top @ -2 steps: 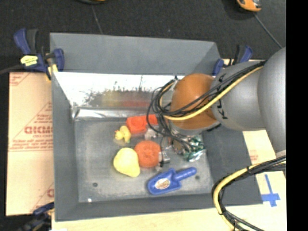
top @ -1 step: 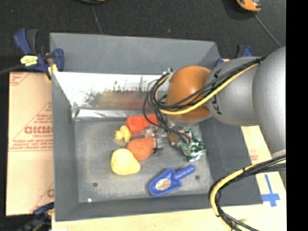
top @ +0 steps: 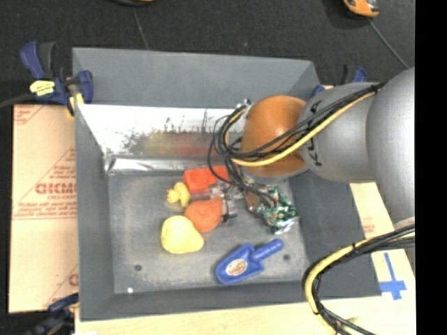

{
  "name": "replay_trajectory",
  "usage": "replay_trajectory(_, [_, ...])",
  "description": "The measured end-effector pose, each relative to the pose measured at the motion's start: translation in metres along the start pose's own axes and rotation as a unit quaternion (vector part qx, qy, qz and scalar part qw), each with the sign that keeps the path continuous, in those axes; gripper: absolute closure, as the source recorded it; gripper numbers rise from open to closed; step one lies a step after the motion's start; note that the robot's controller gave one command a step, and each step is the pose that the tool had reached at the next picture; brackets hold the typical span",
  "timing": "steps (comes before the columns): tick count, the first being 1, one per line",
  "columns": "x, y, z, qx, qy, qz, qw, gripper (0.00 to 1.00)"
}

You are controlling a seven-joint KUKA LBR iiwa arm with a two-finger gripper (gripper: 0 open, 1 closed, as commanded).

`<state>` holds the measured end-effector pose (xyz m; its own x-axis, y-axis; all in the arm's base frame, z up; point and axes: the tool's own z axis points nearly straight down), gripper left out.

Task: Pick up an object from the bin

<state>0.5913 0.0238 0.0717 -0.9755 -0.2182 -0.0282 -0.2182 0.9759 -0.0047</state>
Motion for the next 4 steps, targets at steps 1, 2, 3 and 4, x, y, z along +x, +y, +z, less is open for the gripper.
replay_trajectory(1, [0.001, 0.0, -0.016, 0.0, 0.0012, 0.002, 1.0, 1.0])
replay_trajectory(2, [0.0, -0.001, -0.066, 0.0, 0.0034, 0.003, 1.0, 1.0])
replay_trajectory(3, [-0.001, -0.002, -0.128, 0.0, 0.0042, 0.004, 1.0, 1.0])
replay_trajectory(4, [-0.004, -0.003, -0.156, 0.001, -0.0003, 0.007, 1.0, 1.0])
